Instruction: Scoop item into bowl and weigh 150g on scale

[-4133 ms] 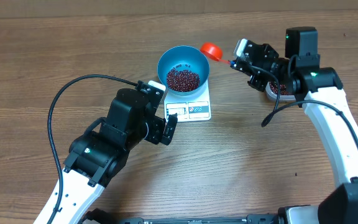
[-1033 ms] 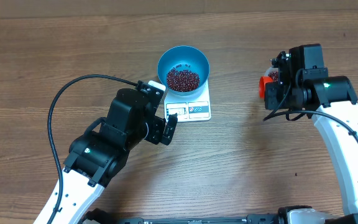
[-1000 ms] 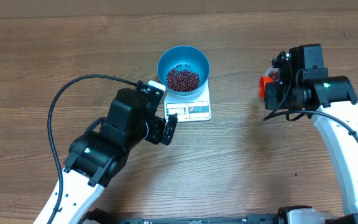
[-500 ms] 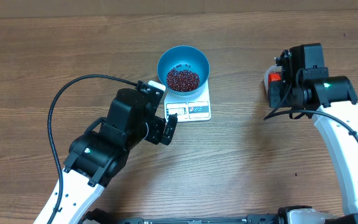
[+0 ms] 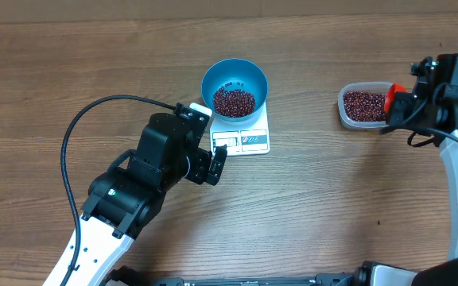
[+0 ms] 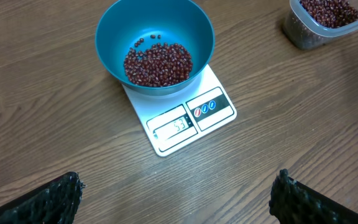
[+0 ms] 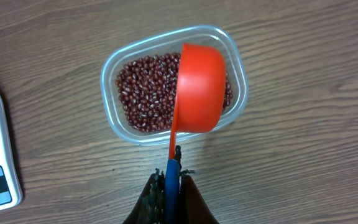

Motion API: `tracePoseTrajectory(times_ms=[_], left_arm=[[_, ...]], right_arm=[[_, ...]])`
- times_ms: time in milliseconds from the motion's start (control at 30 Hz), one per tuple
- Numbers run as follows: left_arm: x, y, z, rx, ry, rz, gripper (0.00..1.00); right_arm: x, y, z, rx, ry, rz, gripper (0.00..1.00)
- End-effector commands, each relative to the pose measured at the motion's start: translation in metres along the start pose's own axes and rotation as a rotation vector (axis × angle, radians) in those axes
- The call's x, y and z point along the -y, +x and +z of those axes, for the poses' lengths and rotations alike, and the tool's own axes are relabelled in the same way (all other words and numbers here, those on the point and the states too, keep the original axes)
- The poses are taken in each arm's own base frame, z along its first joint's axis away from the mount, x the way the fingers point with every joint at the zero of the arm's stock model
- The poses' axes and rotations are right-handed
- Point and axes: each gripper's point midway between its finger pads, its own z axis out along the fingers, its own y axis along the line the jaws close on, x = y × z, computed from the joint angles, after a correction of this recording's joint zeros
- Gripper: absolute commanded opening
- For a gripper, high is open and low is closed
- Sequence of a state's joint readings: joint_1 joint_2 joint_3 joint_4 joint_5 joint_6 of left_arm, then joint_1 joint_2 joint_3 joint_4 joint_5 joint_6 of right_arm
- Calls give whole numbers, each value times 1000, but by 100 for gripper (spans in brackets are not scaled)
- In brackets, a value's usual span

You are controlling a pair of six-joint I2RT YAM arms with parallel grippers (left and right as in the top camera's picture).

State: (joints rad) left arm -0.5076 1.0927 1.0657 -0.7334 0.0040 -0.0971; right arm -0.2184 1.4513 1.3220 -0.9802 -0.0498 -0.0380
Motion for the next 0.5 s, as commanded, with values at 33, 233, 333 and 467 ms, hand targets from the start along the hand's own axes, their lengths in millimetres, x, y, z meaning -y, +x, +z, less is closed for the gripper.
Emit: tracePoseTrajectory(times_ms=[33,233,333,467], left_arm=[[-4,2,1,-5,-13,3,100],[-4,2,1,-5,-13,3,100],[-4,2,1,-5,-13,3,100],[-4,2,1,-5,-13,3,100]], right_arm=[[-4,-2,16,-37,-63,-1,4],[-4,1,32,-73,-73,-7,4],[-4,-4,35,-57,-73,-20,4],[-4,-12,36,-23,-71,-25,4]])
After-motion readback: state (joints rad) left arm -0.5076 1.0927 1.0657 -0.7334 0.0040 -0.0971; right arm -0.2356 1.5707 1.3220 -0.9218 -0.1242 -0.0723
